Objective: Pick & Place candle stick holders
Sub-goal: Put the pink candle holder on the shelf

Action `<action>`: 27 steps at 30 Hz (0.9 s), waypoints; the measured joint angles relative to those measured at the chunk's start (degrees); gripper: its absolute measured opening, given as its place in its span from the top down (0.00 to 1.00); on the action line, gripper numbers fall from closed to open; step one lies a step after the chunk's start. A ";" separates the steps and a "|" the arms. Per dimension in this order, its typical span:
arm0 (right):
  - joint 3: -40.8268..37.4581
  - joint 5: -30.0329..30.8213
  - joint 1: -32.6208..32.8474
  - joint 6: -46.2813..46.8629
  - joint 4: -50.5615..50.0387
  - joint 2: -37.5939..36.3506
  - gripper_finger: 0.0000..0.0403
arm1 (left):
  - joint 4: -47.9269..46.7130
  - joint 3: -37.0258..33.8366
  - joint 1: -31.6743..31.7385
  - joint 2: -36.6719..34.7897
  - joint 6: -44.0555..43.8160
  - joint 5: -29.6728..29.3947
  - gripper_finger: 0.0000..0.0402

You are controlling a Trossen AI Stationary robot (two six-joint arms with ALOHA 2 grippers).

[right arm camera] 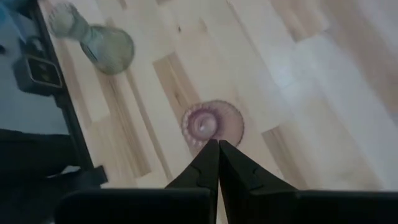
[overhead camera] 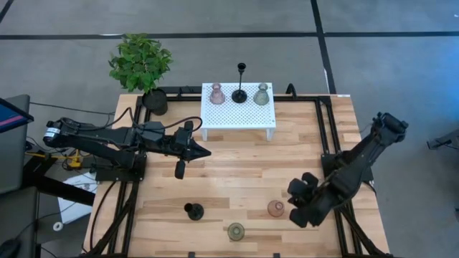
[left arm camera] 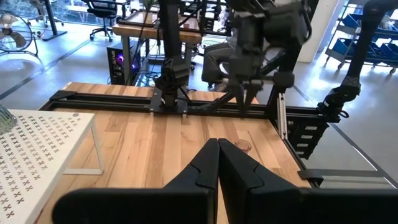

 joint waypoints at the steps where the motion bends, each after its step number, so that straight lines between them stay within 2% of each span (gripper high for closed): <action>1: 0.00 -0.07 0.54 0.66 0.13 0.92 1.00 | 0.00 0.00 0.00 0.00 0.00 0.01 0.98; 14: 0.00 -0.11 7.72 13.37 6.17 9.45 1.00 | -0.02 0.00 0.01 0.00 0.00 0.02 0.98; 27: 0.00 -1.31 5.49 14.05 7.41 17.19 1.00 | -0.02 0.00 0.01 0.00 0.00 0.02 0.98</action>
